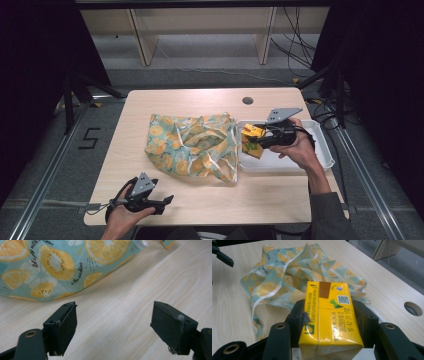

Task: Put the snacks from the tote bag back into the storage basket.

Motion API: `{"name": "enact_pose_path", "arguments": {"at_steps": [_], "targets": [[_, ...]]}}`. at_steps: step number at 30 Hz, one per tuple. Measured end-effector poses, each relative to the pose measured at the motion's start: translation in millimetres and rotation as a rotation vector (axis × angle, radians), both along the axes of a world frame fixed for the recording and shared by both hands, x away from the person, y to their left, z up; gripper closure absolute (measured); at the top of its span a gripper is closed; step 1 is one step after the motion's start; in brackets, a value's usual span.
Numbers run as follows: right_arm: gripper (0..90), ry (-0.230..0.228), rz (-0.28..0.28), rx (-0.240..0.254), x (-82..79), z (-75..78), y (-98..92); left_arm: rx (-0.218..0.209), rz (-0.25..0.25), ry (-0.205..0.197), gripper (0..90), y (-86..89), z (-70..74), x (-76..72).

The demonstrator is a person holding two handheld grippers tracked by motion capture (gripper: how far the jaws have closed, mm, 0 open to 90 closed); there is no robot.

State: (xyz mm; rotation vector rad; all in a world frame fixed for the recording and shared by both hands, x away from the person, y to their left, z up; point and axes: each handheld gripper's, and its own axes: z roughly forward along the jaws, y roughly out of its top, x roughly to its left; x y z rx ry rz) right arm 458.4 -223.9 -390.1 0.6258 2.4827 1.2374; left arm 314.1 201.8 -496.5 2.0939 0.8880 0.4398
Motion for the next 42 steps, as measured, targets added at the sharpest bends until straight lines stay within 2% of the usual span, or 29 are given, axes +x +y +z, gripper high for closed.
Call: {"name": "enact_pose_path", "arguments": {"at_steps": [1, 4, 7, 9, 10, 11, 12, 14, 16, 17, 20, 21, 22, 24, 26, 28, 29, 34, 35, 39, 40, 42], "targets": [[51.3, -0.011, -0.009, 0.003, 1.3, -1.6, -0.5, 0.002, -0.002, 0.001, 20.4, 0.2, 0.2, 0.0], [51.3, 0.001, 0.007, -0.011, 3.4, -7.1, -1.6, -0.016, 0.014, 0.007, 20.4, -0.3, -0.7, -0.4], [51.3, -0.001, -0.003, -0.010, 5.6, -13.0, -1.4, -0.015, 0.013, 0.014, 20.3, -0.3, -0.8, -0.2], [51.3, 0.028, -0.007, -0.009, 4.6, -15.9, -1.1, -0.016, 0.012, 0.012, 20.3, -0.2, -0.6, -0.3], [51.3, 0.020, 0.008, -0.014, 6.6, -17.5, -1.7, -0.018, 0.012, 0.005, 20.2, -0.2, -0.6, -0.2], [51.3, 0.024, -0.007, -0.018, 6.3, -18.2, -2.4, -0.008, 0.007, 0.000, 20.2, 0.4, 0.2, -0.2], [51.3, 0.034, -0.007, -0.009, 5.8, -20.1, -1.5, -0.019, 0.016, 0.010, 20.2, -0.3, -0.4, -0.7], [51.3, 0.020, 0.020, -0.022, 8.2, -22.5, -2.2, -0.021, 0.013, 0.005, 20.1, -0.3, -0.5, -0.5], [51.3, 0.047, 0.004, -0.027, 6.7, -23.7, -2.2, -0.029, 0.012, 0.001, 19.4, -0.4, -0.4, -0.5], [51.3, 0.026, 0.008, -0.024, 8.2, -25.7, -2.0, -0.033, 0.018, 0.005, 19.3, -0.8, -0.6, -0.9], [51.3, 0.060, 0.014, -0.031, 6.0, -26.9, -3.0, -0.025, 0.013, 0.007, 19.3, -0.5, 0.1, -0.6], [51.3, 0.043, 0.006, -0.023, 6.7, -28.7, -3.2, -0.029, 0.015, 0.007, 19.3, -0.9, -0.2, -0.8], [51.3, 0.051, 0.002, -0.028, 6.5, -29.4, -3.1, -0.010, 0.012, 0.006, 19.1, 0.1, 0.1, -0.4], [51.2, 0.049, 0.018, -0.043, 7.0, -30.9, -3.2, -0.020, 0.017, 0.007, 19.1, -0.5, 0.3, -1.4], [51.3, 0.055, 0.010, -0.031, 6.9, -33.1, -3.1, -0.024, 0.011, 0.012, 19.1, 0.0, 0.8, -1.1], [51.2, 0.057, 0.016, -0.051, 7.6, -33.2, -4.3, -0.019, 0.004, -0.005, 19.1, -0.3, 0.7, -0.5], [51.2, 0.058, 0.011, -0.037, 6.7, -35.6, -3.6, -0.011, 0.001, -0.009, 19.1, -0.4, 0.7, -0.6], [51.2, 0.050, 0.023, -0.042, 8.1, -38.0, -5.0, -0.011, -0.003, -0.009, 19.1, -0.5, 0.8, -0.5], [51.2, 0.069, 0.017, -0.049, 7.0, -38.1, -5.6, -0.012, -0.001, -0.012, 19.1, -0.5, 0.7, -0.6], [51.2, 0.062, 0.040, -0.052, 8.1, -40.9, -4.3, -0.011, -0.002, -0.011, 19.1, -0.5, 0.6, -0.8], [51.1, 0.071, 0.025, -0.051, 6.6, -41.4, -3.7, -0.019, 0.001, -0.011, 19.1, -1.2, 0.4, -0.9], [51.1, 0.067, 0.044, -0.056, 6.7, -41.5, -3.1, -0.006, -0.004, -0.009, 19.1, -0.1, 1.3, -0.5]]}}
